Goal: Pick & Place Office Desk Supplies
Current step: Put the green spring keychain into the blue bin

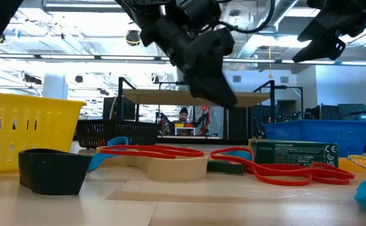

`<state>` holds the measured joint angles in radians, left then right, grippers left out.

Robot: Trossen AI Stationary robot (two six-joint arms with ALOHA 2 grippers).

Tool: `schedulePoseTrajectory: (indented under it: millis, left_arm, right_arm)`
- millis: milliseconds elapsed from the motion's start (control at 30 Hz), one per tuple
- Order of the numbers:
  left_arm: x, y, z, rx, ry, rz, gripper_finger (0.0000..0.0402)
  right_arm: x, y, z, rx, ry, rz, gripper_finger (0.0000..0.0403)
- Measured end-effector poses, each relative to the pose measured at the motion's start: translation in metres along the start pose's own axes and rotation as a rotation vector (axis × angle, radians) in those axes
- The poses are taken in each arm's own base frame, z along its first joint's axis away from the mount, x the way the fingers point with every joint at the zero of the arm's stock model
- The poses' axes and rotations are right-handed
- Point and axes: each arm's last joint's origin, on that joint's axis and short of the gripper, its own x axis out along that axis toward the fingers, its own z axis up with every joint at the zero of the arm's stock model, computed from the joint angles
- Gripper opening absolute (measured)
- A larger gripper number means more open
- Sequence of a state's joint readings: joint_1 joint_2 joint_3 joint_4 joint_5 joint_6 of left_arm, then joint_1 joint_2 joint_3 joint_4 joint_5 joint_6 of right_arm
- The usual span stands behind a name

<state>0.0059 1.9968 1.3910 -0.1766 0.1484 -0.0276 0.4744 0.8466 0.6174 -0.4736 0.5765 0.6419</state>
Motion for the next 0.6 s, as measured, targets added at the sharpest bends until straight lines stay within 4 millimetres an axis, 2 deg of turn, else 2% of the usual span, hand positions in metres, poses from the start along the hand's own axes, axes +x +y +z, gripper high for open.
schedulePoseTrajectory:
  millis: [100, 200, 467, 600]
  left_arm:
    - [0.007, -0.009, 0.004, -0.062, -0.065, -0.028, 0.0149]
    - [0.017, -0.009, 0.002, -0.122, -0.070, -0.031, 0.0149]
    - [0.047, 0.023, -0.022, -0.373, 0.016, 0.054, 0.0149]
    - [0.051, 0.029, -0.029, -0.441, 0.050, 0.064, 0.0149]
  right_arm:
    - [0.005, 0.003, -0.002, -0.025, 0.019, -0.013, 0.0295]
    - [0.008, 0.004, -0.003, -0.028, 0.021, -0.016, 0.0295]
    - [0.008, 0.005, -0.003, -0.026, 0.018, -0.009, 0.0295]
    - [0.008, 0.005, -0.003, -0.030, 0.021, -0.008, 0.0295]
